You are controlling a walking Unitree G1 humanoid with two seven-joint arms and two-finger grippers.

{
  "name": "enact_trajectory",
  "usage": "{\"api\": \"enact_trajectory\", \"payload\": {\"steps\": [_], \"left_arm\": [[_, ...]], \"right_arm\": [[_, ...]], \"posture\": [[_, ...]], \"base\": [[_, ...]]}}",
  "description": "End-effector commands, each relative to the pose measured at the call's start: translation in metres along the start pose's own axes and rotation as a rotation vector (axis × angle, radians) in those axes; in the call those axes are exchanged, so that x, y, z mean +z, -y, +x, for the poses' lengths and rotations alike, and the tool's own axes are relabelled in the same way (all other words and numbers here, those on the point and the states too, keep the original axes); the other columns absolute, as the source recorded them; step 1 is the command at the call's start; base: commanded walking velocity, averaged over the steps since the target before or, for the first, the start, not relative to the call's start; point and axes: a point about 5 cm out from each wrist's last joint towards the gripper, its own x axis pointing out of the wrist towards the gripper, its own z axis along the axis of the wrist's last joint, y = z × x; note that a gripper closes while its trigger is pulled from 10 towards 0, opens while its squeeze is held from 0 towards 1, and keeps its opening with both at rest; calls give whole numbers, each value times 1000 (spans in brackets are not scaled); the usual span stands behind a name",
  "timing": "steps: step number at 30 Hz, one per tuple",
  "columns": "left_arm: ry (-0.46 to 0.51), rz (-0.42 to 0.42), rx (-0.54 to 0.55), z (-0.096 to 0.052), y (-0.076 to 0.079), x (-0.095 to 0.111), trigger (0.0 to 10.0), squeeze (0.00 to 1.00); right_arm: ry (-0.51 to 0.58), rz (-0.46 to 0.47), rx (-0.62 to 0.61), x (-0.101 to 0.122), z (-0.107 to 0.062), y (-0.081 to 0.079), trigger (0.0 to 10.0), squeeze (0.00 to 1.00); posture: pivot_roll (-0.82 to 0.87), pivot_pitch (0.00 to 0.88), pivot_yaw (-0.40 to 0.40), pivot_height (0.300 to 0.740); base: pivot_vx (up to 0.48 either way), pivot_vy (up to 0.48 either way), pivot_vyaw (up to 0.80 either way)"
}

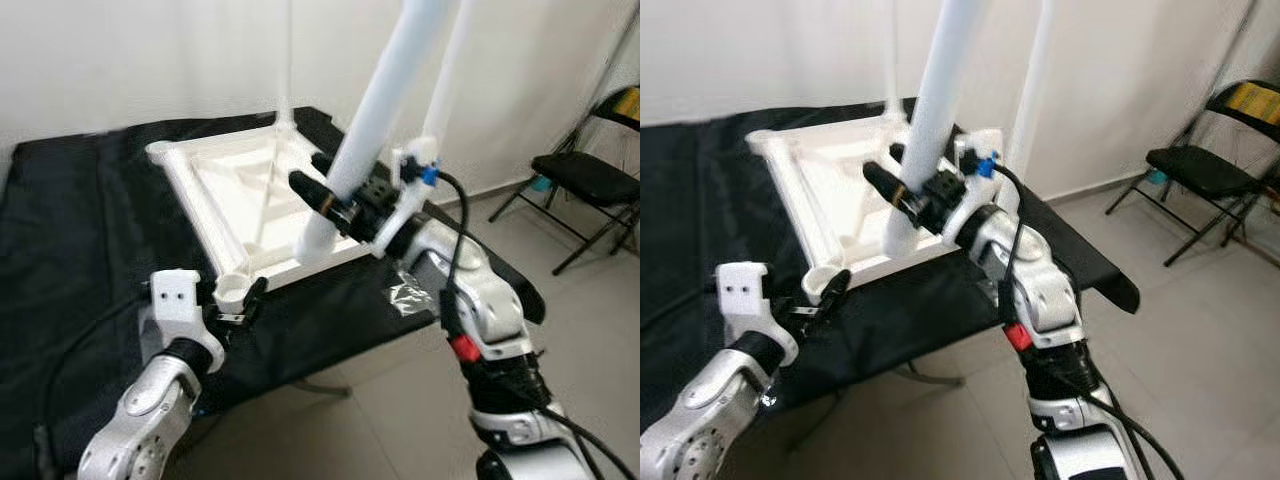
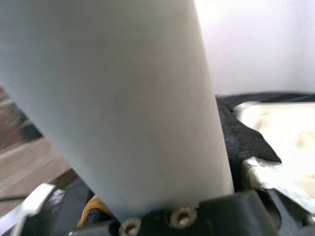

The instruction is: Building children table

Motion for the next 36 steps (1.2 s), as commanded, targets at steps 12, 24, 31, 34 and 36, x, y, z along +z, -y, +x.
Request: {"api": "enact_trajectory", "payload": {"steps": [12,24,31,34,36], "left_arm": [[-41,83,159,-22,-24,-28,10000,0],[25,79,79,-10,-12,-16,10000,0],[40,78,55,-6,-7,-14,10000,0],[43,77,47,-4,-5,-13,10000,0],[44,73,31,-3,-3,-13,10000,0]], "right_arm": [[-18,48,25,-7,-12,-11,10000,0],[-29,18,-80,-12,-16,-10,10000,0],[-54,-19,-36,-17,-16,-16,10000,0],[-80,-36,-34,-19,-15,-18,10000,0],[-112,-64,-20,-20,-16,-18,10000,0]], "posture": [[10,0,-107,740],[-2,0,-92,740],[1,0,-87,740],[-3,0,-86,740],[-8,0,-81,740]], "base": [[0,0,687],[252,0,292],[414,0,335],[411,0,0],[204,0,0]]}}
